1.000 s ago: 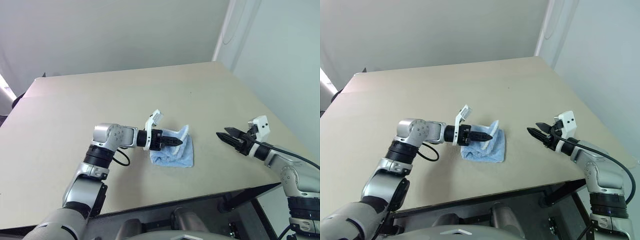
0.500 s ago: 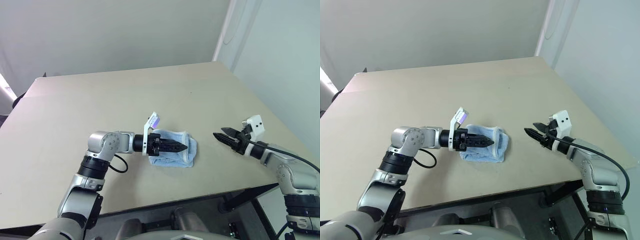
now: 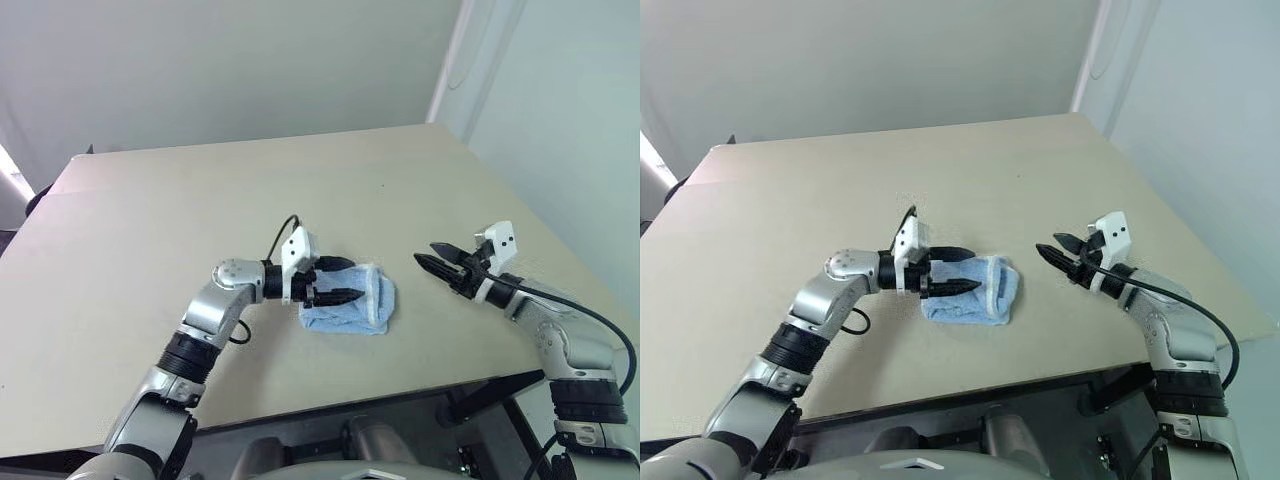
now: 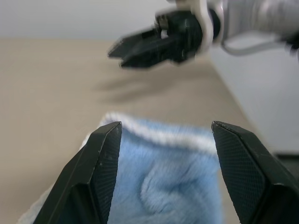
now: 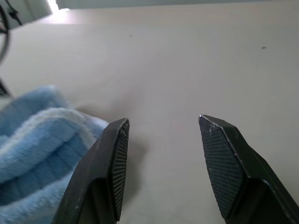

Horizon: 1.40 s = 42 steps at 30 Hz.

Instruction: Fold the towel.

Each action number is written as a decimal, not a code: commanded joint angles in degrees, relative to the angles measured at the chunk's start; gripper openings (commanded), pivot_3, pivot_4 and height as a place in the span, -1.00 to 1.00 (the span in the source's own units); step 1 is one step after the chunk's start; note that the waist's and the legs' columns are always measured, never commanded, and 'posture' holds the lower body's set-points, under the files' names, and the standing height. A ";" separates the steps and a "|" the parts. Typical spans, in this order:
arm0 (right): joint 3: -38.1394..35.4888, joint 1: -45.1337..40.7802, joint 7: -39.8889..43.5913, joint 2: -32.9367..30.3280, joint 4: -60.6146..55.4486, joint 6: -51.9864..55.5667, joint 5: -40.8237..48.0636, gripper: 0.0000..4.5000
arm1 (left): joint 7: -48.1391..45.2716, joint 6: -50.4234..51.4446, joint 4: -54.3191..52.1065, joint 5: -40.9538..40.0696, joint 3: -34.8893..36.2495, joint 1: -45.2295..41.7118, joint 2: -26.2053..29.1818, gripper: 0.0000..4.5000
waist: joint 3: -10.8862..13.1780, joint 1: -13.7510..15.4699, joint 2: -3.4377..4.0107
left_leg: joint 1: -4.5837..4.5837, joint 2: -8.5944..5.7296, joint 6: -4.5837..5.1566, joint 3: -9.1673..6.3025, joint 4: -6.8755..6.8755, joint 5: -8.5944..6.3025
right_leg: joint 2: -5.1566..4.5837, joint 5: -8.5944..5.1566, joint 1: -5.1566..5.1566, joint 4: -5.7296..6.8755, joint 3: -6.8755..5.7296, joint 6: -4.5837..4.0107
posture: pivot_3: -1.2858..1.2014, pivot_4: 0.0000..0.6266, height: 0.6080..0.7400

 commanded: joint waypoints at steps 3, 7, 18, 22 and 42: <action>-1.58 -1.48 -0.75 -0.06 -2.14 -0.39 0.88 0.10 | -1.94 -15.27 14.21 6.14 -2.73 -1.90 -4.16 0.44 | 0.00 0.24 0.00 | 0.00 0.01 0.03 0.02 0.00 -0.01 | 0.00 0.00 0.00 -0.01 0.01 0.02 | 0.03 -1.00 1.00; -1.74 -0.83 -0.57 0.07 -4.28 3.17 3.57 0.10 | -2.34 -17.67 23.02 6.87 -2.09 -3.03 -7.55 0.44 | -0.01 0.44 0.01 | 0.03 0.01 0.03 0.02 0.00 -0.01 | 0.01 0.00 0.01 0.01 0.01 0.03 | 0.03 -1.00 1.00; -0.12 1.52 4.18 -4.26 -8.70 12.44 8.67 0.64 | -7.47 -13.86 20.39 2.68 3.07 -4.29 -8.41 0.46 | -0.05 1.02 -0.01 | 0.02 -0.01 0.03 -0.01 0.06 -0.02 | 0.01 0.02 0.08 -0.02 0.02 0.13 | 0.03 -1.00 1.00; -0.65 0.15 5.55 -6.11 -7.91 23.68 14.71 0.97 | -7.86 -9.07 11.27 0.37 4.01 -2.41 -7.11 0.46 | -0.03 1.06 0.01 | 0.02 0.06 0.04 -0.04 0.04 -0.02 | 0.06 0.01 0.06 0.01 0.02 0.13 | 0.03 -1.00 1.00; 4.14 -8.40 1.02 0.85 5.54 48.55 20.39 0.97 | -6.97 17.27 -24.30 -12.75 15.04 13.88 17.58 0.46 | -0.02 0.34 0.01 | 0.03 0.22 0.12 -0.04 0.03 -0.06 | 0.15 0.01 -0.04 0.03 -0.01 0.12 | 0.03 -1.00 1.00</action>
